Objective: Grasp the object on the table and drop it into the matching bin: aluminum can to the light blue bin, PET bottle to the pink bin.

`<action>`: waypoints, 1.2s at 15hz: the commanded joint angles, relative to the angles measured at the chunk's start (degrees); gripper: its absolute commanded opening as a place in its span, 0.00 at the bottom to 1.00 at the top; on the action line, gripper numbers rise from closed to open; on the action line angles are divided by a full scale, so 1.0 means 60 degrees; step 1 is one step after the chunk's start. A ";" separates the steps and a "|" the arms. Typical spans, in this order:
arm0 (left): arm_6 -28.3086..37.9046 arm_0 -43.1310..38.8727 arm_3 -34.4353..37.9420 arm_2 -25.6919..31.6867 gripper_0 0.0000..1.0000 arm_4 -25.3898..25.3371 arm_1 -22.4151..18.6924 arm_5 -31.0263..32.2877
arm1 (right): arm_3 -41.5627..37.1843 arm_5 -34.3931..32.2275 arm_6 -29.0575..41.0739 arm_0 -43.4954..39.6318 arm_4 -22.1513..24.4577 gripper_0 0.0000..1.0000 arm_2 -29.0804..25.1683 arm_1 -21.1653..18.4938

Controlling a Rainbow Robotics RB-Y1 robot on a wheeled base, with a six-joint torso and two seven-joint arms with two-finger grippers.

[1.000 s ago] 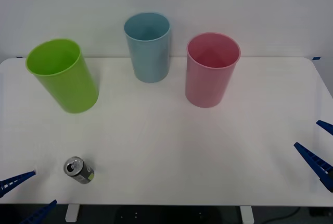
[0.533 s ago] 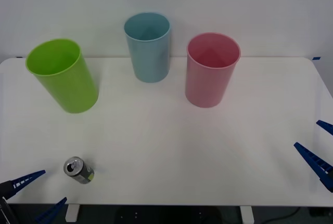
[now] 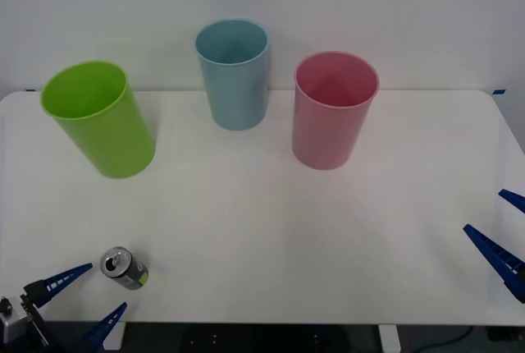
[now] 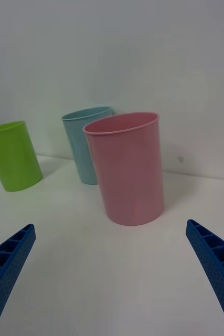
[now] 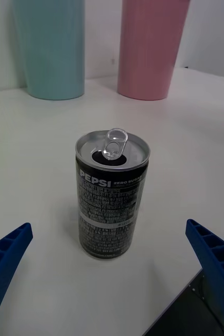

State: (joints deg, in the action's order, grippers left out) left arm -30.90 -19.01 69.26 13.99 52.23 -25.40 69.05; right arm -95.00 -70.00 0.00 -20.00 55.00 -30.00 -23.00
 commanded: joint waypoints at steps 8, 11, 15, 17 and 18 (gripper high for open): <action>-0.0284 0.0853 -0.0660 -0.0003 1.00 0.0465 0.0702 -0.0302 | 0.0000 0.0000 0.0000 0.0000 0.0000 1.00 0.0000 0.0000; -0.0518 0.1307 -0.1202 -0.0003 1.00 0.0480 0.0702 -0.0199 | 0.0000 0.0000 0.0000 0.0000 0.0000 1.00 0.0000 0.0000; -0.0518 0.1498 -0.1202 -0.0105 1.00 0.0494 0.0776 -0.0243 | 0.0000 0.0000 0.0000 0.0000 0.0000 1.00 0.0000 0.0000; -0.0518 0.1571 -0.1216 -0.0105 1.00 0.0524 0.0893 -0.0316 | 0.0000 0.0000 0.0000 0.0000 0.0000 1.00 0.0000 0.0000; -0.0533 0.1586 -0.1216 -0.0105 1.00 0.0538 0.0907 -0.0316 | 0.0000 0.0000 0.0000 0.0000 0.0000 1.00 0.0000 0.0000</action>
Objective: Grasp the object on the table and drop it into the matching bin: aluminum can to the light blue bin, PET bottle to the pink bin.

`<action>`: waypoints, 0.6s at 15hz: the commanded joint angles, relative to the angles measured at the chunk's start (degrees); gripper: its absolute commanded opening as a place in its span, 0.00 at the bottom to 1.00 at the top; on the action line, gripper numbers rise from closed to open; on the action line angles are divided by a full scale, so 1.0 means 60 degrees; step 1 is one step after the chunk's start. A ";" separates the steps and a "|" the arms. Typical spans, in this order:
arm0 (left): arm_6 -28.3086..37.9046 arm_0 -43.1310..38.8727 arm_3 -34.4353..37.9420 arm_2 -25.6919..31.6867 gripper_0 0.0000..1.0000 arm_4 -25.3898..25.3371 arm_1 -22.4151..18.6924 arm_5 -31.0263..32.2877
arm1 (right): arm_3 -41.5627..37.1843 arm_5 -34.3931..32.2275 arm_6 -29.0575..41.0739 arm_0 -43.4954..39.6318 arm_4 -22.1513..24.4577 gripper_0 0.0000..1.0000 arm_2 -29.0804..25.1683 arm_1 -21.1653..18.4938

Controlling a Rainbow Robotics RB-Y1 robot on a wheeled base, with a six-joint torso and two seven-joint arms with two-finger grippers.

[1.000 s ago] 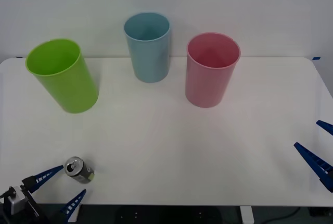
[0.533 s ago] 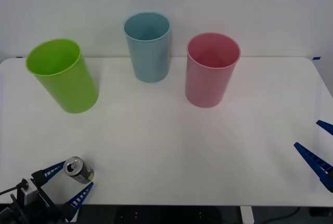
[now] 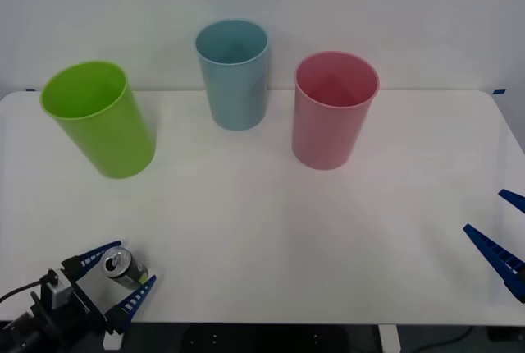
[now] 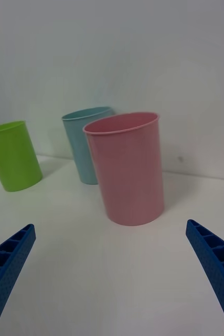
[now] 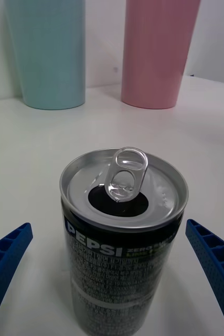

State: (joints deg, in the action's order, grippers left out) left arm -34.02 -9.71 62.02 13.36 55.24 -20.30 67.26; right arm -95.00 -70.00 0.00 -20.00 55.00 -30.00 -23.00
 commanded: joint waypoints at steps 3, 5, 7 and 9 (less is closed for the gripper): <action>-0.0013 0.0066 -0.0010 -0.0001 1.00 0.0050 0.0072 -0.0019 | 0.0000 0.0000 0.0000 0.0000 0.0000 1.00 0.0000 0.0000; -0.0013 0.0080 0.0005 -0.0001 1.00 0.0065 0.0072 -0.0019 | 0.0000 0.0000 0.0000 0.0000 0.0000 1.00 0.0000 0.0000; -0.0013 0.0095 -0.0010 -0.0001 0.83 0.0080 0.0072 -0.0019 | 0.0000 0.0000 0.0000 0.0000 0.0000 1.00 0.0000 0.0000; -0.0042 0.0124 0.0005 -0.0015 0.01 0.0080 0.0072 -0.0019 | 0.0000 0.0000 0.0000 0.0000 0.0000 1.00 0.0000 0.0000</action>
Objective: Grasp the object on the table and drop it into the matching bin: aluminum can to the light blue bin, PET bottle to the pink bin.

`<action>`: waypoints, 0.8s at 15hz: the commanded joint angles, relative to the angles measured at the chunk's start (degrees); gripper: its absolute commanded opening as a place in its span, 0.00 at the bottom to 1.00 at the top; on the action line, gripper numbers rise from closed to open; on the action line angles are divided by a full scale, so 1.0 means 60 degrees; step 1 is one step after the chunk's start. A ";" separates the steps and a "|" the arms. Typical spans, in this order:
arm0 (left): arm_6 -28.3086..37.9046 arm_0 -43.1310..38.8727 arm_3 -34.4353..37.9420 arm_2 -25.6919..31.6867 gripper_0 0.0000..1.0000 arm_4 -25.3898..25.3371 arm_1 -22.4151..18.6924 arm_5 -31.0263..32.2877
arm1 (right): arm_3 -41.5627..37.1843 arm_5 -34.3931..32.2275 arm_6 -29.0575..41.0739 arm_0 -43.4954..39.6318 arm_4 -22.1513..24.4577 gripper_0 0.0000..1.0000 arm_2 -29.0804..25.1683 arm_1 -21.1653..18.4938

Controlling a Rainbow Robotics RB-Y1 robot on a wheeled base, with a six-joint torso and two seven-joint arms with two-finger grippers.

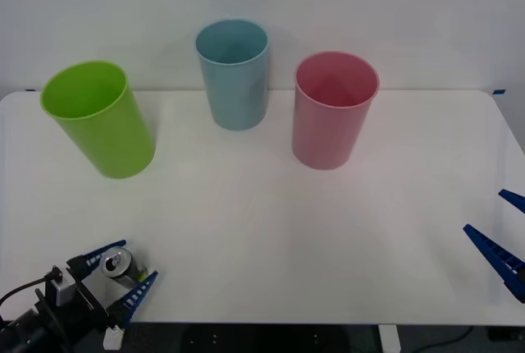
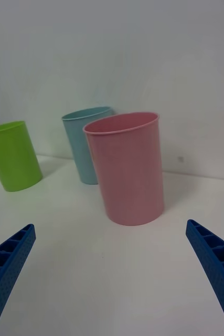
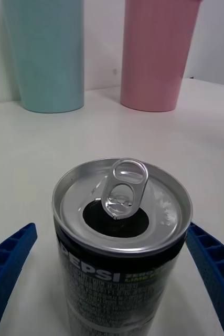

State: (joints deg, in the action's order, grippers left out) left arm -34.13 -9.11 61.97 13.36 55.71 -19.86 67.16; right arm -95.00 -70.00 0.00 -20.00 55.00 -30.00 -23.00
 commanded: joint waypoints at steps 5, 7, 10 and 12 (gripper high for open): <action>-0.0010 0.0068 0.0013 0.0000 0.00 0.0032 0.0000 -0.0016 | 0.0000 0.0000 0.0000 0.0000 0.0000 1.00 0.0000 0.0000; 0.0020 0.0083 0.0013 0.0000 0.00 0.0032 0.0000 -0.0001 | 0.0000 0.0000 0.0000 0.0000 0.0000 1.00 0.0000 0.0000; 0.0093 0.0156 0.0013 0.0029 0.00 -0.0012 0.0000 -0.0016 | 0.0000 0.0000 0.0000 0.0000 0.0000 1.00 0.0000 0.0000; 0.0137 0.0200 0.0013 0.0044 0.00 -0.0086 0.0000 -0.0016 | 0.0000 0.0000 0.0000 0.0000 0.0000 1.00 0.0000 0.0000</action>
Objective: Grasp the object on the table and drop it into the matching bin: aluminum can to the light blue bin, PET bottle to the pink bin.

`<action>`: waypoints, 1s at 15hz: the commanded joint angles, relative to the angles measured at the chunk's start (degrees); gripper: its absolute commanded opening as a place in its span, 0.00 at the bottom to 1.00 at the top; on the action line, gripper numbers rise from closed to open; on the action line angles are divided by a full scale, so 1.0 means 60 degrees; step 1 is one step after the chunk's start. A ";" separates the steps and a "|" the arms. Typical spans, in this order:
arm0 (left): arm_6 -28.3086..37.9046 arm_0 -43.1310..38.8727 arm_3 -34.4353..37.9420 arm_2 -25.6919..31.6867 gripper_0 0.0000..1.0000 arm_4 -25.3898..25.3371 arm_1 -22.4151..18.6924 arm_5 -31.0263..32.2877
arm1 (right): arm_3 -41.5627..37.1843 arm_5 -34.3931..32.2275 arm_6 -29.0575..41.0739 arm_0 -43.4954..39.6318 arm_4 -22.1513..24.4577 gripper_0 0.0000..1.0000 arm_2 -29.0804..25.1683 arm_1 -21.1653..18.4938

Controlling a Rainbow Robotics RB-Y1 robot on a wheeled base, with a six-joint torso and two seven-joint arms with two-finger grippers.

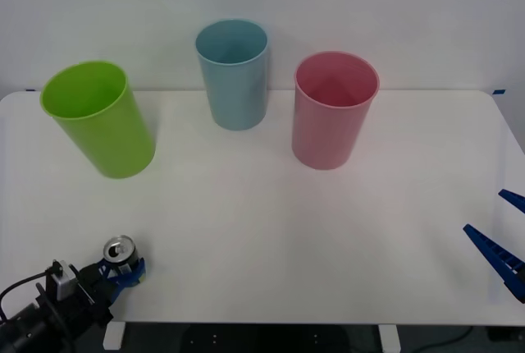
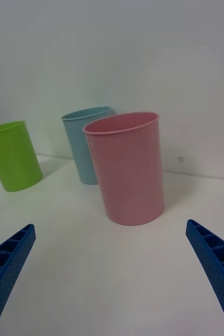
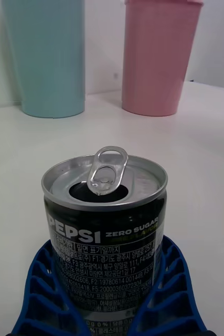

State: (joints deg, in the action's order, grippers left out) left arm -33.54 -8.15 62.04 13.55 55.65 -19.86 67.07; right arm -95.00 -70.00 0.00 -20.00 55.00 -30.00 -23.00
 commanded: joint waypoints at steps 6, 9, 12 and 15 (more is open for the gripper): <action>0.1005 0.0202 0.0881 0.0012 0.00 -0.0339 0.0000 -0.0572 | 0.0000 0.0000 0.0000 0.0000 0.0000 1.00 0.0000 0.0000; 0.1870 0.0231 0.1540 -0.0002 0.00 -0.0339 0.0000 -0.0763 | 0.0000 0.0000 0.0000 0.0000 0.0000 1.00 0.0000 0.0000; 0.2148 0.0217 0.2229 -0.0193 0.00 -0.0412 0.0000 -0.1349 | 0.0000 0.0000 0.0000 0.0000 0.0000 1.00 0.0000 0.0000; 0.2338 0.0217 0.2902 -0.0471 0.00 -0.0603 0.0000 -0.1949 | 0.0000 0.0000 0.0000 0.0000 0.0000 1.00 0.0000 0.0000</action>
State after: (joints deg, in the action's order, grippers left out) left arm -19.84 -6.79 78.35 11.14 52.28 -19.86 56.40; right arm -95.00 -70.00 0.00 -20.00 55.00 -30.00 -23.00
